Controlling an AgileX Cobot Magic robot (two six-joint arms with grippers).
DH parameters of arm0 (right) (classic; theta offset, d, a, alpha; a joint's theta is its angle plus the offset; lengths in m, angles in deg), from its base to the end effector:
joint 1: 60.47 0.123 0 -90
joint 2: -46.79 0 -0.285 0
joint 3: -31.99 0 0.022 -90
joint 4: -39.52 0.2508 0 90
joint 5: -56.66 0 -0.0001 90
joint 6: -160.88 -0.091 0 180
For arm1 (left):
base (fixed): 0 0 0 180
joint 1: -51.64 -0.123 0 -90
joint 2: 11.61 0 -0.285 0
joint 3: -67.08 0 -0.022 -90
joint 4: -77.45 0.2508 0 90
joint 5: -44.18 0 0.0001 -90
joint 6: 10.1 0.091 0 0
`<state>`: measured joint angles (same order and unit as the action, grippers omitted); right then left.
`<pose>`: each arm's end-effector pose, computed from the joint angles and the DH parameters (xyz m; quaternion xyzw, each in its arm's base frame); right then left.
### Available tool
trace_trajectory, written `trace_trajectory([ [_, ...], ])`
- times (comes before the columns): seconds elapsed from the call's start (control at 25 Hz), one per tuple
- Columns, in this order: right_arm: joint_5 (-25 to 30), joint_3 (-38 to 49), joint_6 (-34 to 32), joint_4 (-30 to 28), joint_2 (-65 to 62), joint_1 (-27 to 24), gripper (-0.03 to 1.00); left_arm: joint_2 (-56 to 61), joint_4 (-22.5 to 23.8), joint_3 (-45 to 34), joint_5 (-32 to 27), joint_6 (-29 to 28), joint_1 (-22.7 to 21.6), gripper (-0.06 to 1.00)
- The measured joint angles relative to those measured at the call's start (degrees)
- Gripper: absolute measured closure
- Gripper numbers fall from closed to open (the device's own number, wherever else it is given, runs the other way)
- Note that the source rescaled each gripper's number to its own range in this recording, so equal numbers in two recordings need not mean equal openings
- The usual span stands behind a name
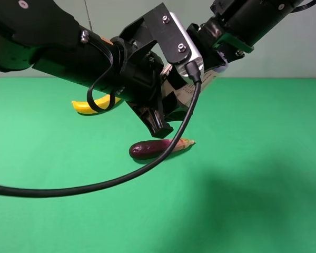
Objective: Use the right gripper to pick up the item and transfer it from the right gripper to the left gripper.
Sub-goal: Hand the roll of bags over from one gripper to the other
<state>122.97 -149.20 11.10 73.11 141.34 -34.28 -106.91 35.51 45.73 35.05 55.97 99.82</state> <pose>0.2548 0.1767 0.3429 -0.3858 0.8624 0.2748 0.1787 0.2167 -0.2567 0.2640 0.5414 0.6936 -0.1428 0.4532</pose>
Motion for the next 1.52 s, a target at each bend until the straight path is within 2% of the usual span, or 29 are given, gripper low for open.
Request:
trace_trajectory([
  [0.36, 0.0, 0.0, -0.33, -0.74, 0.0, 0.0, -0.03, 0.0, 0.05, 0.0, 0.0, 0.0, 0.0, 0.93],
  [1.04, 1.55, 0.0, -1.48, -3.08, -0.27, 0.0, -0.03, -0.07, 0.05, 0.0, 0.0, 0.0, 0.0, 0.94],
  [1.52, 2.88, 0.0, -1.79, -6.87, -5.31, 0.0, -0.03, -0.07, 0.05, 0.0, -1.54, 0.0, 0.0, 0.94],
])
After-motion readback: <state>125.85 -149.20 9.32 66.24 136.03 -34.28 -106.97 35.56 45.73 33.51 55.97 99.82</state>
